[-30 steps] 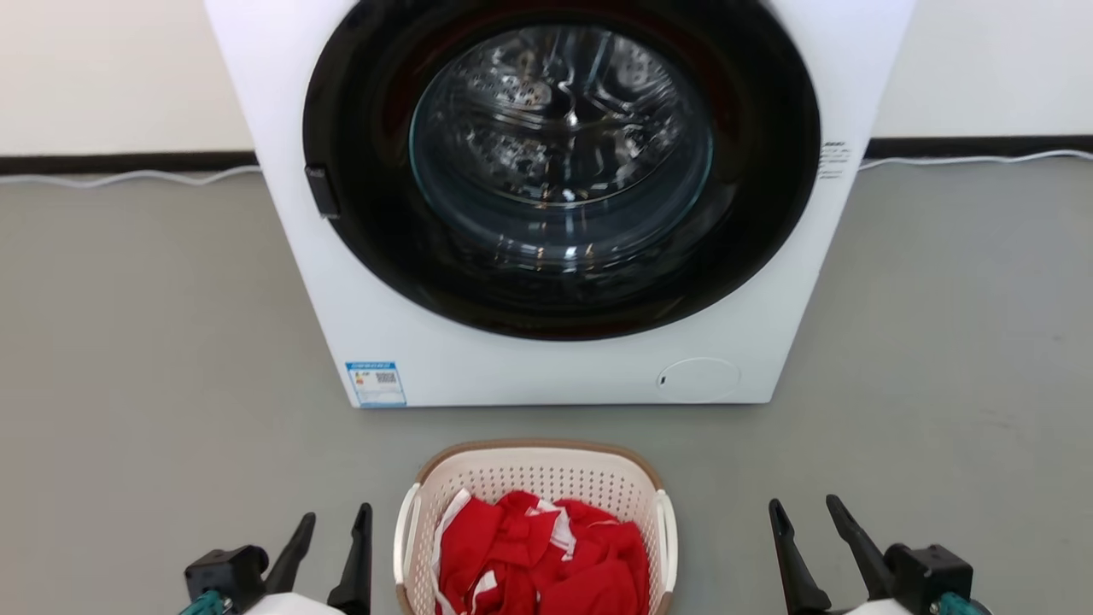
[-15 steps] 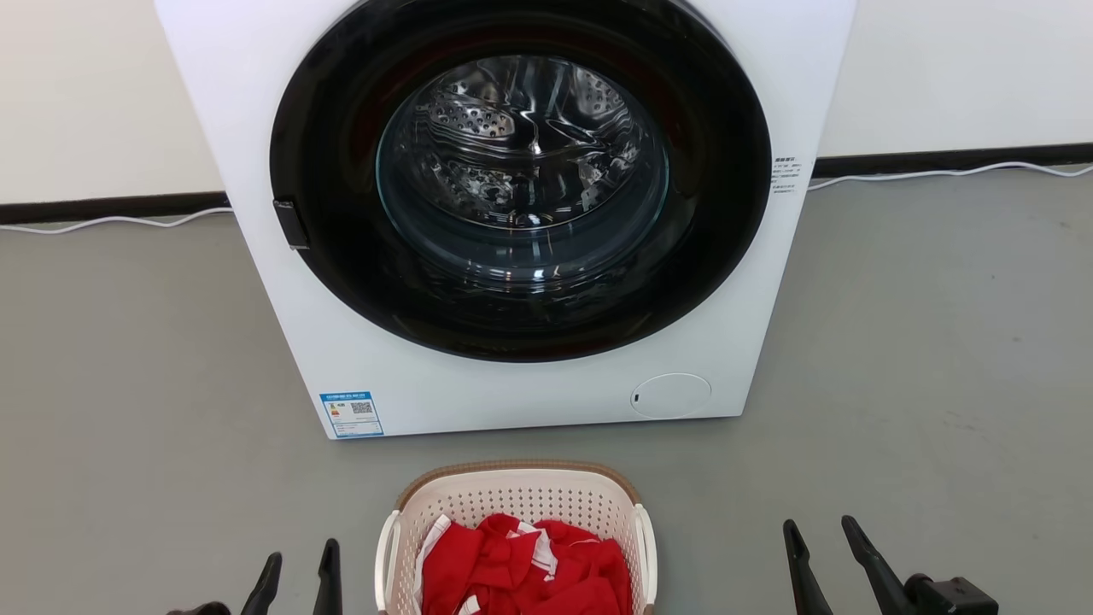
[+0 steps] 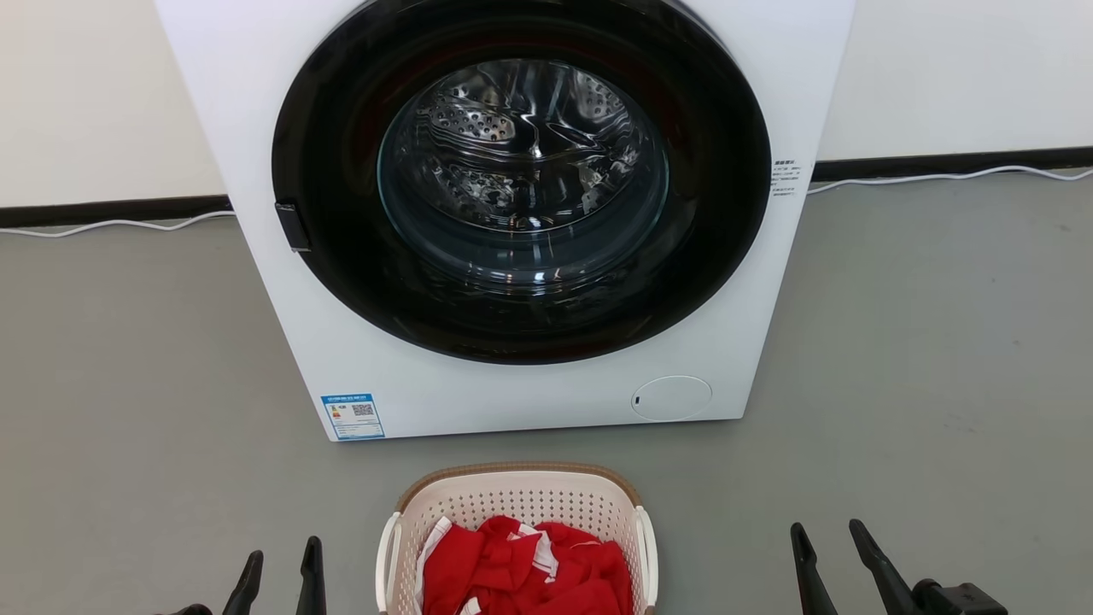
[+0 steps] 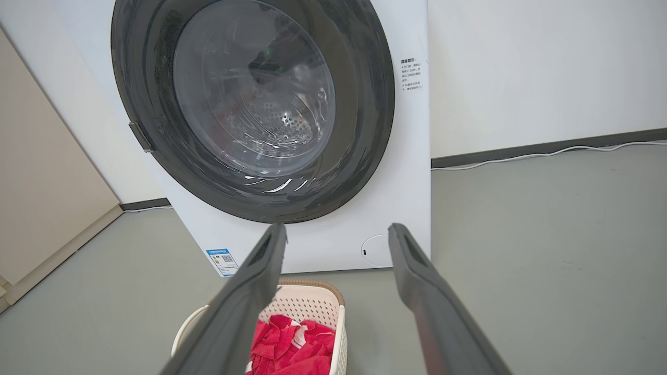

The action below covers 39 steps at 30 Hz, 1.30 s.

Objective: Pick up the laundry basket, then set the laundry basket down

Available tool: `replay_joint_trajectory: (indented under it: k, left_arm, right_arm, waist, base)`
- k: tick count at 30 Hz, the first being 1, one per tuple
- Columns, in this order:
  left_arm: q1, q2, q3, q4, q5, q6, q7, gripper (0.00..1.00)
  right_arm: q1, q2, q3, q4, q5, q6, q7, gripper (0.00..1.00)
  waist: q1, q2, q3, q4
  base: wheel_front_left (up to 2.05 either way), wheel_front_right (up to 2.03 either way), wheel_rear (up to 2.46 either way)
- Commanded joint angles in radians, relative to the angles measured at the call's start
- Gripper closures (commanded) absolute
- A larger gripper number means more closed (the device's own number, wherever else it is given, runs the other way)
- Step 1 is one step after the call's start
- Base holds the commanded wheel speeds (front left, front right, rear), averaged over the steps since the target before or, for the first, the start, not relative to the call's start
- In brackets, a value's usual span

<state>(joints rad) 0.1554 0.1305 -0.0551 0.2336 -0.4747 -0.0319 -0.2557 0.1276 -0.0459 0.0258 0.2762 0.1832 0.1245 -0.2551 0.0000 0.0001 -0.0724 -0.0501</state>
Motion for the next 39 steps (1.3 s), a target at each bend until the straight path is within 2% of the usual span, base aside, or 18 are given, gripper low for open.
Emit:
replay_joint_trajectory:
  k: [1, 30, 31, 39]
  left_arm:
    - [-0.036, 0.002, 0.039, -0.029, 0.013, -0.01, -0.006, 0.0]
    - [-0.043, -0.013, 0.063, -0.009, 0.032, -0.028, -0.006, 0.0]
    - [0.0, -0.018, 0.03, 0.012, 0.028, -0.029, 0.0, 1.0]
    - [-0.004, -0.032, 0.036, 0.05, -0.009, -0.031, 0.015, 1.0]
  right_arm:
    - [-0.018, -0.004, 0.019, -0.029, -0.015, 0.006, -0.007, 0.0]
    - [-0.019, -0.004, 0.018, -0.036, -0.006, 0.006, -0.007, 0.0]
    - [0.0, 0.0, -0.003, -0.009, -0.007, 0.0, 0.0, 1.0]
    - [0.001, 0.0, 0.0, 0.02, 0.042, -0.001, 0.01, 1.0]
  waist:
    - [0.0, -0.0001, 0.0, 0.002]
    - [0.0, -0.0001, 0.005, 0.013]
    - [0.0, -0.0001, 0.005, 0.013]
    - [0.0008, -0.0001, 0.007, 0.014]
  base:
    - [0.0, 0.0, 0.0]
    - [0.0, 0.0, 0.0]
    - [0.0, 0.0, 0.0]
    - [0.0, 0.0, 0.0]
